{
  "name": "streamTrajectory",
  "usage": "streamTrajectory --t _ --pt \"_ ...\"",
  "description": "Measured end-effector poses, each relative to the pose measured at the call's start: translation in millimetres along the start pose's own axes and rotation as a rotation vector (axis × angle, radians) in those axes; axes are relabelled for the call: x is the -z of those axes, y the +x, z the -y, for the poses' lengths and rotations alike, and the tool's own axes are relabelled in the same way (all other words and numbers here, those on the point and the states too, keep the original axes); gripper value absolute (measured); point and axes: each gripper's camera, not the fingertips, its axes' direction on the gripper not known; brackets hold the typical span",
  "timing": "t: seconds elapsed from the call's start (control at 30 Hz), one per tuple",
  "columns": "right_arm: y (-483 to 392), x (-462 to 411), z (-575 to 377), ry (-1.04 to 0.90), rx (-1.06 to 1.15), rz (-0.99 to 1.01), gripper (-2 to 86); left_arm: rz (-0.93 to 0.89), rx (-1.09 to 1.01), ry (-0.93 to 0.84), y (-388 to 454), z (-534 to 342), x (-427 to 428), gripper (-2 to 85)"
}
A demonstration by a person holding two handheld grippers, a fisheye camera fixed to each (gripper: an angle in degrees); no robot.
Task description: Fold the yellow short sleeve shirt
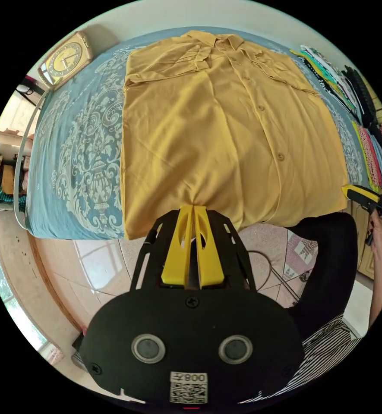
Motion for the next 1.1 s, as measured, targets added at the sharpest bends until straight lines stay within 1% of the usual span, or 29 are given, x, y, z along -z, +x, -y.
streamTrajectory --t 0.1,0.17,0.23,0.3,0.37,0.43,0.5,0.6,0.7,0.77,0.83,0.87,0.97,1.1 --pt "-2.4 10.2 -9.5 0.026 0.005 0.03 0.0 0.062 -0.059 0.042 15.7 -13.1 3.0 0.3" --pt "-0.5 17.8 -20.8 0.064 -0.015 0.072 0.0 0.022 -0.005 0.058 14.6 -20.5 3.2 0.2" --pt "-5.4 23.4 -29.1 0.087 -0.018 0.068 0.0 -0.016 0.033 0.055 12.0 -24.4 2.4 0.2" --pt "-22.6 28.4 -36.6 0.106 0.025 -0.012 0.0 -0.004 0.006 0.049 15.4 -27.9 1.6 0.2" --pt "-54.5 30.3 -45.6 0.117 0.106 -0.195 -0.2 0.026 -0.028 0.039 21.1 -32.1 -0.5 0.3" --pt "-68.9 30.5 -51.6 0.122 0.125 -0.284 -0.3 0.034 -0.028 0.026 22.8 -34.7 -3.1 0.4" --pt "-69.5 33.8 -57.8 0.136 0.093 -0.291 -0.3 0.041 -0.034 0.011 23.4 -37.5 -6.3 0.5" --pt "-49.4 44.1 -69.0 0.161 0.011 -0.193 -0.2 0.05 -0.07 -0.003 21.3 -44.6 -12.6 0.9" --pt "-16.4 55.6 -77.8 0.145 -0.056 -0.034 0.3 -0.028 -0.072 -0.011 5.4 -56.1 -15.9 1.8" --pt "14.4 65.4 -90.7 0.14 -0.095 0.132 1.5 -0.101 -0.038 0.058 -17.5 -78.6 -9.1 3.3" --pt "36.3 74.1 -107.7 0.17 -0.129 0.207 3.8 -0.152 0.025 0.103 -42.8 -101.4 -7.7 5.2" --pt "49.5 79.1 -120.4 0.187 -0.149 0.23 5.6 -0.208 0.077 0.113 -62.3 -116.7 -12.0 6.4" --pt "79.1 85.8 -150.6 0.205 -0.185 0.275 7.9 -0.295 0.209 0.097 -107.4 -150.9 -36.3 8.6" --pt "109.5 77.7 -172.8 0.18 -0.232 0.338 9.0 -0.361 0.28 0.046 -137.4 -171.7 -74.4 9.9"
